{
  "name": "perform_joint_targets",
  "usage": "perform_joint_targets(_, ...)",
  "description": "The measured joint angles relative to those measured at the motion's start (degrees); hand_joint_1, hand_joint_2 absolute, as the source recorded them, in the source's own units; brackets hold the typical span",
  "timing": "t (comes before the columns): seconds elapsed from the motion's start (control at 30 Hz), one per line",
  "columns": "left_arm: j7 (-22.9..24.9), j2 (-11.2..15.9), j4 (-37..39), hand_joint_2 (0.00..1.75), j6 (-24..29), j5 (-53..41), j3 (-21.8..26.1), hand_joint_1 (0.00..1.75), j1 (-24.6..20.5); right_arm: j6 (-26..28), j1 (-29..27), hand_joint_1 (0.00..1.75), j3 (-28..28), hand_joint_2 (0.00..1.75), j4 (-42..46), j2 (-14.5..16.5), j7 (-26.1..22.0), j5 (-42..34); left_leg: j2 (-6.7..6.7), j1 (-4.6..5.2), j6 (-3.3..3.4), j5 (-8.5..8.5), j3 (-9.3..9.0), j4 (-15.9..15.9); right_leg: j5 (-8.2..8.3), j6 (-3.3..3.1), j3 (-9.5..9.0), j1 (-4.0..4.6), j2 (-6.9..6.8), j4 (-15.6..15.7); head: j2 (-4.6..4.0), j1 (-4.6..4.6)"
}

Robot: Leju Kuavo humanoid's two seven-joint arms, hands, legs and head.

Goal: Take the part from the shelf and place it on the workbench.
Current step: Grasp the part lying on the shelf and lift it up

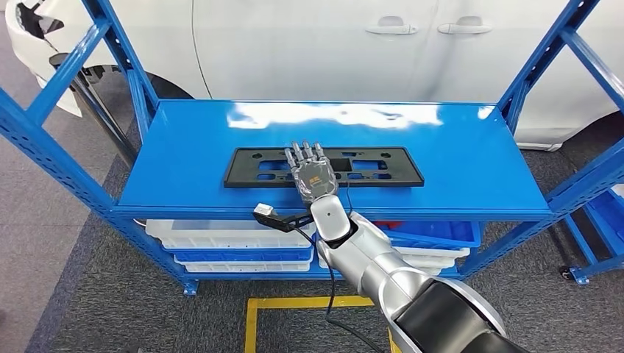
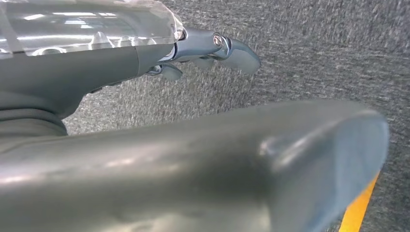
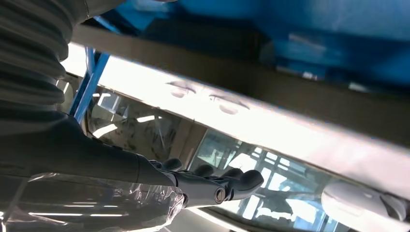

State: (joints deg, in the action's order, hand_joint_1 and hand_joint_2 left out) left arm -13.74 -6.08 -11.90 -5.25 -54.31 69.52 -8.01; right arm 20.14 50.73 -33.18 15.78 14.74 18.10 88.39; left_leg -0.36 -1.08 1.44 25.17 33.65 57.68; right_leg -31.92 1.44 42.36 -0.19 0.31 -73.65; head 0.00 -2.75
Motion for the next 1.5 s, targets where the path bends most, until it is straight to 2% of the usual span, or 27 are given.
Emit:
perform_joint_targets(0.03,-0.01,0.01,0.00,0.00,-0.01,0.00,0.01,0.00,0.09,0.00,-0.20,0.00,0.00,1.75,-0.01,0.00,-0.04,0.00,-0.04,0.00,-0.03,0.26,-0.28,0.03,0.41,0.03,0.91,-0.08,-0.01,-0.75,0.00,0.00)
perform_joint_targets(0.07,-0.01,0.01,0.01,0.00,-0.02,0.00,0.01,0.00,0.17,0.01,-0.33,0.00,0.00,1.75,-0.01,0.01,-0.08,0.00,-0.08,0.00,-0.10,0.58,-0.70,0.05,2.04,-0.02,0.64,-0.14,-0.01,0.79,0.00,0.00)
perform_joint_targets(0.13,-0.02,-0.01,0.01,0.00,-0.03,0.01,0.01,0.00,0.26,0.01,-0.36,0.00,0.00,1.75,0.00,0.01,-0.14,0.00,-0.15,-0.02,-0.37,1.38,-1.79,0.01,7.02,-0.47,-2.45,-0.06,-0.03,8.58,0.00,0.00)
perform_joint_targets(0.2,-0.05,-0.03,0.01,0.00,-0.04,0.02,0.01,0.00,0.25,-0.02,-0.26,0.00,0.00,1.75,0.00,0.04,-0.14,0.00,-0.14,-0.01,-0.91,2.02,-2.48,-0.12,8.92,-1.14,-4.91,0.36,-0.10,14.62,0.00,-0.01)
perform_joint_targets(0.27,-0.10,-0.02,0.01,0.00,-0.05,0.05,0.02,0.00,0.32,-0.03,-0.25,0.00,0.00,1.75,0.00,0.06,-0.13,-0.01,-0.10,0.05,-1.69,2.22,-2.90,0.02,8.36,-1.91,-5.45,0.69,-0.11,15.84,-0.01,-0.01)
perform_joint_targets(0.37,-0.15,0.02,0.01,0.00,-0.08,0.08,0.04,0.00,0.34,-0.03,-0.14,0.00,0.00,1.75,0.07,0.27,-0.13,-0.02,0.04,0.02,-2.50,3.24,-2.68,2.11,8.35,-2.99,-7.13,0.25,-0.07,16.51,-0.01,-0.01)
perform_joint_targets(0.4,-0.17,0.03,0.01,0.00,-0.09,0.09,0.04,0.00,0.27,-0.08,-0.05,0.00,0.00,1.75,0.09,0.41,-0.17,-0.02,0.07,-0.05,-2.68,4.12,-1.41,4.64,8.16,-3.22,-7.74,0.15,-0.09,16.70,-0.01,-0.02)
perform_joint_targets(0.47,-0.19,0.03,0.01,0.00,-0.09,0.15,0.04,0.00,0.30,-0.45,-0.06,0.02,0.00,1.75,0.07,0.60,-0.32,-0.02,0.08,-0.12,-3.05,6.67,2.94,11.96,7.56,-3.55,-8.51,0.28,-0.11,16.73,-0.01,-0.02)
perform_joint_targets(0.53,-0.26,0.08,0.01,0.00,-0.08,0.23,0.05,0.00,0.58,-1.16,-0.36,0.82,0.00,1.75,0.02,0.69,-0.60,-0.01,0.09,-0.16,-3.35,7.70,6.63,16.18,6.87,-3.60,-9.30,0.40,-0.02,16.67,-0.02,-0.02)
perform_joint_targets(0.57,-0.35,0.11,0.01,0.00,-0.08,0.26,0.07,0.00,0.69,-1.77,-0.47,1.26,0.00,1.75,0.01,0.75,-0.86,-0.01,0.09,-0.17,-3.44,6.41,7.07,15.22,6.46,-3.55,-9.81,0.42,0.06,16.64,-0.01,-0.02)
perform_joint_targets(0.6,-0.45,0.13,0.01,0.00,-0.09,0.28,0.07,0.00,0.75,-2.54,-0.51,1.68,0.00,1.75,0.01,0.84,-1.19,0.00,0.11,-0.17,-3.46,3.87,6.50,12.22,6.00,-3.46,-10.38,0.41,0.12,16.59,-0.01,-0.02)
perform_joint_targets(0.63,-0.55,0.15,0.01,0.00,-0.09,0.32,0.08,0.00,0.76,-3.50,-0.52,1.71,0.00,1.75,0.01,0.98,-1.56,-0.01,0.14,-0.17,-3.38,0.77,5.37,8.02,5.50,-3.32,-10.92,0.41,0.16,16.54,-0.01,-0.02)
perform_joint_targets(0.7,-0.68,0.16,0.01,0.00,-0.07,0.39,0.08,0.00,0.66,-5.73,-0.46,1.75,0.00,1.75,-0.04,1.31,-2.23,-0.04,0.26,0.11,-2.85,-2.45,3.51,1.80,4.71,-2.86,-11.52,0.52,0.22,16.34,-0.01,-0.02)
perform_joint_targets(0.8,-0.77,0.17,0.01,0.00,0.14,0.46,0.09,0.00,0.73,-8.37,-0.39,1.75,0.00,1.75,-0.10,1.62,-2.73,-0.11,0.25,0.35,-1.49,-2.81,3.10,0.46,3.96,-1.87,-11.47,0.72,0.23,16.22,0.00,-0.02)
perform_joint_targets(0.87,-0.78,0.16,0.01,0.00,0.26,0.49,0.11,0.00,0.80,-9.33,-0.13,1.75,0.01,1.75,-0.04,1.73,-2.68,-0.12,0.22,0.09,-0.98,-2.93,2.85,0.16,2.90,-1.25,-11.10,0.67,0.14,15.04,0.00,-0.02)
perform_joint_targets(0.9,-0.78,0.16,0.01,0.00,0.30,0.51,0.11,0.00,0.73,-9.71,0.07,1.75,0.02,1.75,-0.02,1.76,-2.60,-0.13,0.23,-0.05,-0.73,-2.87,2.67,-0.01,1.66,-0.94,-10.05,0.59,0.10,12.85,-0.01,-0.02)
perform_joint_targets(0.97,-0.78,0.19,0.01,0.00,0.39,0.55,0.12,0.00,0.60,-10.27,0.28,1.75,0.03,1.75,0.00,1.77,-2.32,-0.14,0.28,-0.05,-0.33,-2.58,2.40,-0.09,-1.59,-0.50,-5.96,0.29,0.04,5.26,-0.01,-0.02)
perform_joint_targets(1.0,-0.78,0.20,0.01,0.00,0.43,0.57,0.12,0.00,0.58,-10.43,0.27,1.75,0.05,1.75,-0.01,1.74,-2.17,-0.15,0.28,-0.03,-0.23,-2.44,2.30,-0.07,-2.67,-0.36,-3.72,0.14,0.03,1.52,-0.01,-0.02)
perform_joint_targets(1.03,-0.78,0.20,0.01,0.00,0.47,0.58,0.13,0.00,0.60,-10.56,0.26,1.75,0.10,1.75,-0.01,1.71,-2.03,-0.16,0.28,-0.02,-0.19,-2.29,2.16,-0.06,-2.76,-0.27,-2.15,0.02,0.02,-0.71,-0.01,-0.02)
perform_joint_targets(1.07,-0.78,0.20,0.01,0.00,0.51,0.60,0.13,0.00,0.61,-10.67,0.29,1.75,0.16,1.75,-0.02,1.67,-1.93,-0.17,0.25,-0.02,-0.23,-2.13,1.94,-0.04,-1.61,-0.25,-1.68,-0.07,0.02,-0.60,-0.01,-0.02)
perform_joint_targets(1.1,-0.78,0.20,0.01,0.00,0.55,0.60,0.14,0.00,0.61,-10.73,0.33,1.75,0.21,1.75,-0.01,1.65,-1.88,-0.17,0.20,-0.02,-0.31,-1.94,1.65,-0.01,0.55,-0.35,-2.41,-0.12,0.01,1.85,-0.01,-0.02)
perform_joint_targets(1.17,-0.78,0.20,0.01,0.00,0.60,0.60,0.14,0.00,0.51,-10.79,0.49,1.75,0.27,1.75,0.00,1.62,-1.81,-0.16,0.08,0.07,-0.63,-1.56,1.12,0.07,5.25,-0.83,-5.76,-0.01,0.00,10.21,-0.01,-0.02)
perform_joint_targets(1.2,-0.79,0.20,0.01,0.00,0.60,0.58,0.15,0.00,0.43,-10.76,0.57,1.75,0.28,1.75,0.01,1.61,-1.78,-0.16,0.03,0.16,-0.85,-1.41,1.01,0.13,6.57,-1.07,-7.07,0.13,-0.02,13.42,-0.01,-0.02)
perform_joint_targets(1.23,-0.91,0.20,0.01,0.00,0.57,0.51,0.15,0.00,0.38,-10.71,0.62,1.75,0.32,1.75,0.01,1.60,-1.76,-0.16,0.00,0.23,-1.10,-1.33,1.01,0.17,7.07,-1.26,-7.74,0.29,-0.01,15.21,-0.01,-0.02)
perform_joint_targets(1.37,-2.66,0.26,0.01,0.00,0.12,-0.25,0.08,0.00,0.31,-10.01,0.75,1.75,0.79,1.75,0.05,1.51,-1.53,-0.19,0.03,0.13,-2.32,-0.71,1.22,0.66,7.35,-2.29,-8.10,0.20,-0.06,16.31,0.00,-0.02)
perform_joint_targets(1.43,-4.25,0.27,0.01,0.00,-0.15,-0.62,-0.09,0.00,0.23,-9.29,0.81,1.75,1.21,1.75,0.09,1.51,-1.54,-0.31,0.08,-0.01,-2.74,2.06,3.12,5.11,7.61,-2.78,-8.41,-0.05,-0.17,16.81,-0.01,-0.02)
perform_joint_targets(1.5,-5.63,0.26,0.01,0.00,-0.33,-0.90,-0.30,0.00,0.18,-8.05,0.78,1.75,2.00,1.75,0.09,1.47,-1.89,-0.86,0.09,-0.09,-3.11,5.67,6.71,13.01,7.57,-2.98,-8.40,0.03,-0.19,16.77,-0.01,-0.02)
